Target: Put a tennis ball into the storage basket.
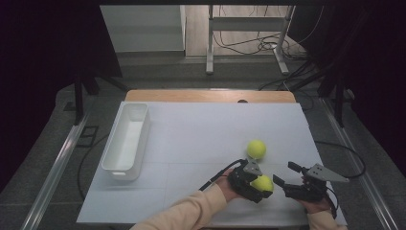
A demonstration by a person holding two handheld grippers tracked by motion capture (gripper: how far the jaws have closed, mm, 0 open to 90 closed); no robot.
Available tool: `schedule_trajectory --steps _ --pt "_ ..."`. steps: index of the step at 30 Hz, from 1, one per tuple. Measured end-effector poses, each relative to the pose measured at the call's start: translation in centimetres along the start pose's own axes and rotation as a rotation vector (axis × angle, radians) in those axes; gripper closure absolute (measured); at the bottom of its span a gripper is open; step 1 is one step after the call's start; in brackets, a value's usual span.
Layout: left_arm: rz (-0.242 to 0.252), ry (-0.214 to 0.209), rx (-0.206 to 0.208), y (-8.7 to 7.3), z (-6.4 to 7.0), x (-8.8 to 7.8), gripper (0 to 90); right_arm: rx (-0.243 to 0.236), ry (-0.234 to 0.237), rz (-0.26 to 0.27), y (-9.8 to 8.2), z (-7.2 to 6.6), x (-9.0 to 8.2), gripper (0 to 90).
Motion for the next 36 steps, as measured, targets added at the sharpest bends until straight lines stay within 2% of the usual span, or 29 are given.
schedule_trajectory --steps 4,14,30,34,36 --pt "0.009 0.000 -0.015 -0.1 0.0 -0.3 27.3 0.000 -0.001 0.001 0.0 0.0 0.0 14.4" --pt "0.029 0.010 -0.023 -0.4 -0.1 -1.5 27.2 -0.001 0.000 -0.005 -0.1 -0.1 0.1 14.4" --pt "0.040 0.035 -0.034 -1.2 -1.1 -3.8 27.2 -0.004 -0.002 -0.014 -0.2 -0.1 0.2 14.4" --pt "0.050 0.038 -0.049 -1.2 -1.1 -4.0 27.2 -0.005 -0.003 -0.015 -0.2 -0.1 0.2 14.3" --pt "0.044 0.041 -0.041 -1.3 -1.2 -4.2 27.1 -0.004 -0.004 -0.015 -0.2 -0.1 0.2 14.4"
Point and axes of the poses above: each handheld gripper's, and its own axes: x roughly forward along the jaws, y roughly out of its top, z roughly to its right, the point moved 10 cm from there along x, roughly forward along the jaws, and after that the axes turned 5 degrees about -z, right-handed, at the moved point
